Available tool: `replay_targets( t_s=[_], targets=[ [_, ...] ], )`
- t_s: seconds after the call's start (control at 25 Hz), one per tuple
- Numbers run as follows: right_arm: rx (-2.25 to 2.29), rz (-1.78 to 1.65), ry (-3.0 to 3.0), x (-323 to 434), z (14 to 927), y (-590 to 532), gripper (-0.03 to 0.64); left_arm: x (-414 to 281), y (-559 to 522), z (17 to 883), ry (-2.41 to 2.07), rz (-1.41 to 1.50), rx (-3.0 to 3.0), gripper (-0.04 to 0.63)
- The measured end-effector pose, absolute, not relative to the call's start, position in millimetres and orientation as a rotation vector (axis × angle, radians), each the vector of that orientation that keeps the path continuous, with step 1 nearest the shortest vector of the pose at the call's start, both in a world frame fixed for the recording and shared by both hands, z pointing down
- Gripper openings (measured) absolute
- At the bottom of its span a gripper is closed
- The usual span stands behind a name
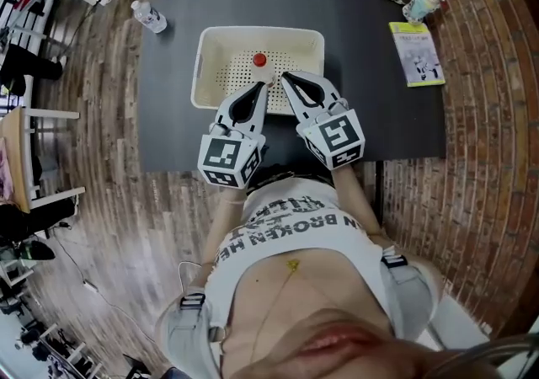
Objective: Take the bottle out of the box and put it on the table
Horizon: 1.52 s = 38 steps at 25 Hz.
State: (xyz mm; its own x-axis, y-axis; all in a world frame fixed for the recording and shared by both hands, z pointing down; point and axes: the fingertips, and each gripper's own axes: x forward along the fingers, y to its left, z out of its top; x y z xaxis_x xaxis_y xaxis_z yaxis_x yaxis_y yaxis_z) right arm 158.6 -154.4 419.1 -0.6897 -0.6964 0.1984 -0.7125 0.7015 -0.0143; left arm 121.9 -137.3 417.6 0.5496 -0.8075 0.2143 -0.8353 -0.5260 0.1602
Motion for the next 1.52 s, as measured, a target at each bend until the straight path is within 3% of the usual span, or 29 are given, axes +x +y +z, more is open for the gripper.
replay_targets(
  t_s=[0.8, 1.28, 1.32, 1.4, 1.52],
  targets=[
    [1.289, 0.162, -2.636, 116.5, 423.1, -178.4, 0.009, 81.8, -164.3, 422.1, -1.187, 0.189, 2.626, -0.001],
    [1.343, 0.190, -2.577, 129.9, 432.5, -186.2, 0.009, 83.3, -188.6, 446.4, -1.149, 0.213, 2.638, 0.000],
    [1.346, 0.195, -2.572, 132.2, 433.9, -186.1, 0.009, 84.8, -191.0, 451.6, -1.145, 0.231, 2.638, 0.005],
    [1.348, 0.202, -2.566, 135.3, 436.1, -187.1, 0.009, 88.4, -195.7, 464.7, -1.129, 0.289, 2.633, 0.097],
    [1.346, 0.210, -2.569, 136.1, 437.0, -189.6, 0.009, 94.4, -202.3, 485.8, -1.106, 0.361, 2.611, 0.123]
  ],
)
